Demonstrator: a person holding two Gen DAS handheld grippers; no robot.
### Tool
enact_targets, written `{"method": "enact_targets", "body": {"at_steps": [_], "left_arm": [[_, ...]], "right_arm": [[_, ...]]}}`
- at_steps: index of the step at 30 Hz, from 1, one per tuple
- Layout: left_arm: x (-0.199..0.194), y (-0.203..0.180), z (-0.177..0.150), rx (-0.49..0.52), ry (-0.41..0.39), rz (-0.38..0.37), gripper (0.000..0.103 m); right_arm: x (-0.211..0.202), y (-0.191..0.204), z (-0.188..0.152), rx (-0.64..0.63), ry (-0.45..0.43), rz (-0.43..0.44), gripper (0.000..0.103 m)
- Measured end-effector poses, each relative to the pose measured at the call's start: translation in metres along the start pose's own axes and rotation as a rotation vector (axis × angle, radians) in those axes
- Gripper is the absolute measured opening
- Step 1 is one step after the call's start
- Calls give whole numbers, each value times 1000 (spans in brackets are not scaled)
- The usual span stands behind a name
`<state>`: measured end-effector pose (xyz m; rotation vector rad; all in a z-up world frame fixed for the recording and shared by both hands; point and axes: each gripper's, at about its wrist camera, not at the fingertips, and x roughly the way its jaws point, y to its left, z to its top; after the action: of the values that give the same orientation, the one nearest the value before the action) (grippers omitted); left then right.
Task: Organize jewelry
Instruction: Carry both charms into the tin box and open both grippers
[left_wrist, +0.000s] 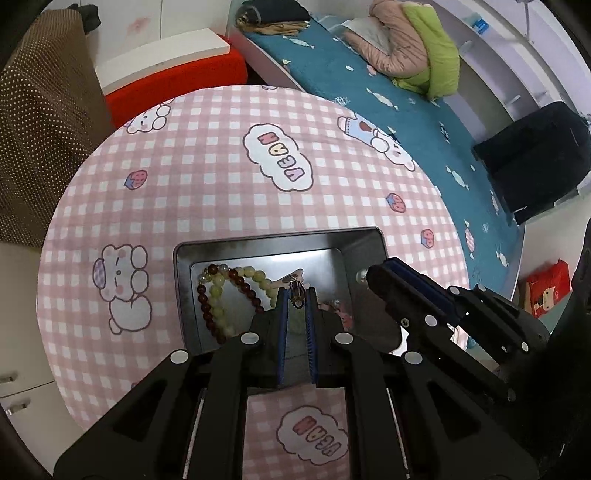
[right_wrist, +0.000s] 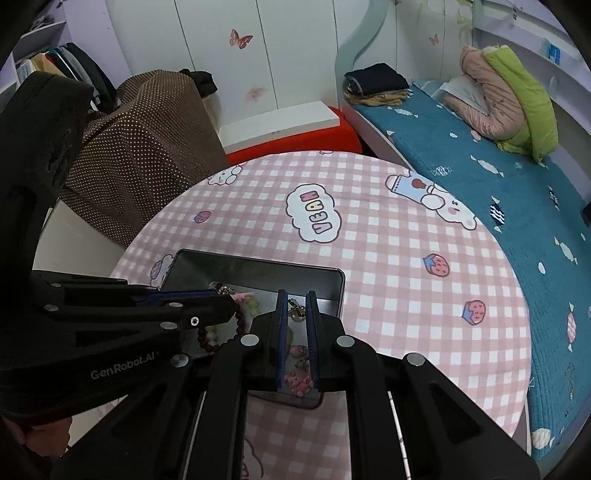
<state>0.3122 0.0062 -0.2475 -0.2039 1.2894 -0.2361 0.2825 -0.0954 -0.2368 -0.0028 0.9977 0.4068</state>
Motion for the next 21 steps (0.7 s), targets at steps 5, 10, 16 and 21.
{"method": "enact_targets", "body": {"at_steps": [5,10,16,21], "left_arm": [[6,3,3,5,18,1,10],[5,5,4,23,15,15,21],[1,5,2,31,12,11,28],[-8,4,-2,41,-1,12,32]], "right_arm": [[2,3,2,-27,1,-22,14],[1,-4,2,4,7,-37,23],[-4,-5,1,15,-1,-62,25],[-13,-3,-2,29,-8,-83,30]]}}
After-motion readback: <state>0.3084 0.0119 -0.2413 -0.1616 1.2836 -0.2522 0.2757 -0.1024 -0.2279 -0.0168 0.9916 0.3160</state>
